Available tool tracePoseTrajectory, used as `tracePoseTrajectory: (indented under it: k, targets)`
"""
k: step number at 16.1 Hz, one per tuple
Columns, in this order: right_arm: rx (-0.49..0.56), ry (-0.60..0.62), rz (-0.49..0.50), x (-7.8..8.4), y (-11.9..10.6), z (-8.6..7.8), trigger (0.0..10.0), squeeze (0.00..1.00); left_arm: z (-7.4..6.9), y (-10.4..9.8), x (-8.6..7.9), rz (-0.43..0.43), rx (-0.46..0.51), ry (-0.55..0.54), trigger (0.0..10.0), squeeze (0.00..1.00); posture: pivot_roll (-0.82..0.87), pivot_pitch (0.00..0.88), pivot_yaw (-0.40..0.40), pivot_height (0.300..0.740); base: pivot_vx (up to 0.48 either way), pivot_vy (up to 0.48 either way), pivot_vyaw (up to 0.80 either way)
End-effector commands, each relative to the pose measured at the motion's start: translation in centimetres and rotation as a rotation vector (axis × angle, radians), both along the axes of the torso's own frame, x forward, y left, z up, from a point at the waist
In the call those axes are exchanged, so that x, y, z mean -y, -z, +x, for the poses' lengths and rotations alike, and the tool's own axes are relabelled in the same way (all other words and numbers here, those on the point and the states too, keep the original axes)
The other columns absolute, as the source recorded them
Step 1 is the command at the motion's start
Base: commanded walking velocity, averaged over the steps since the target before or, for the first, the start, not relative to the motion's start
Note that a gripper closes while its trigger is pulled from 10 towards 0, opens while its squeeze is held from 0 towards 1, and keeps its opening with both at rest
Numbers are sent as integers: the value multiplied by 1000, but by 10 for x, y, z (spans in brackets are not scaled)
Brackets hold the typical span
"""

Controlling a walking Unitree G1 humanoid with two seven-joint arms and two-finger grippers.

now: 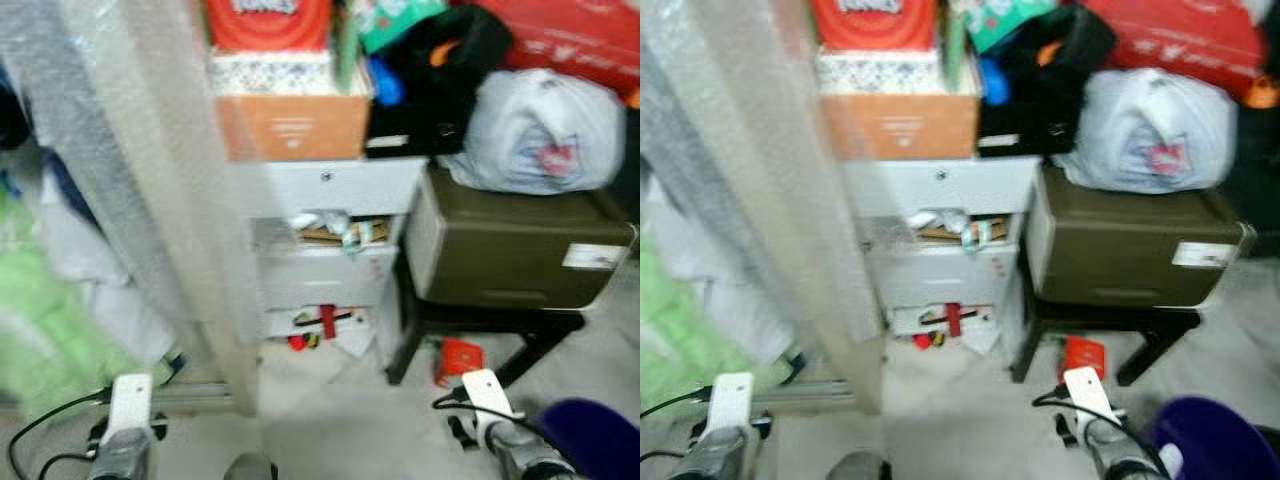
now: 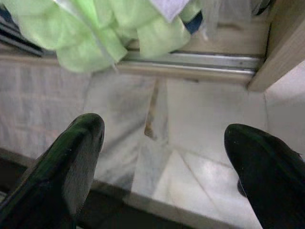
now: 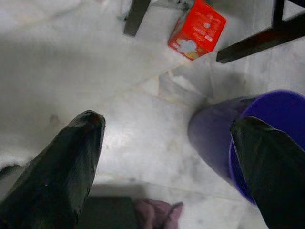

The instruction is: Clean up the room

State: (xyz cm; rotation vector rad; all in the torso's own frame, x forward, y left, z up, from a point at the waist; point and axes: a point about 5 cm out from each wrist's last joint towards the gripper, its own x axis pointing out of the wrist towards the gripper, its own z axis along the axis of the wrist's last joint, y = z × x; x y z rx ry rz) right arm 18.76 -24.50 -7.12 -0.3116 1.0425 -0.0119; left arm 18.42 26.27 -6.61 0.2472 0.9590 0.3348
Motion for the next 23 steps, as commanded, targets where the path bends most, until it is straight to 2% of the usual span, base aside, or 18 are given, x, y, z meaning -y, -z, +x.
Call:
tracePoseTrajectory:
  k: [1, 3, 4, 7, 10, 18, 23]
  targets:
    - [19, 4, -13, 0, -4, 9, 10000, 0, 3, 1, 5, 4, -4, 19, 10000, 0, 27, 0, -53, 740, 0, 0, 650]
    - [62, 14, -6, -3, -10, 21, 10000, 0, -4, 4, 5, 0, -27, 45, 10000, 0, 17, 0, -48, 740, 0, 0, 0]
    - [72, 15, -1, -6, -12, 26, 10000, 0, -1, 4, 9, -8, -31, 84, 10000, 0, 15, 0, -44, 740, 0, 0, 0]
    - [59, 16, 10, -14, -5, 18, 10000, 0, 2, 3, 10, -23, -27, 95, 10000, 0, 13, 0, -37, 740, 0, 0, 0]
    - [22, 12, 3, -11, 1, 5, 10000, 0, 4, 3, 13, -23, -17, 110, 10000, 0, 10, 0, -35, 740, 0, 112, -329]
    - [66, -45, 37, -29, -5, 22, 10000, 0, 5, 3, 14, -13, -11, 129, 10000, 0, 4, 0, -30, 740, 0, 404, 0]
    - [70, -54, 34, -25, -5, 20, 10000, 0, 4, 3, 14, -5, -14, 139, 10000, 0, 4, 0, -29, 740, 0, 428, 0]
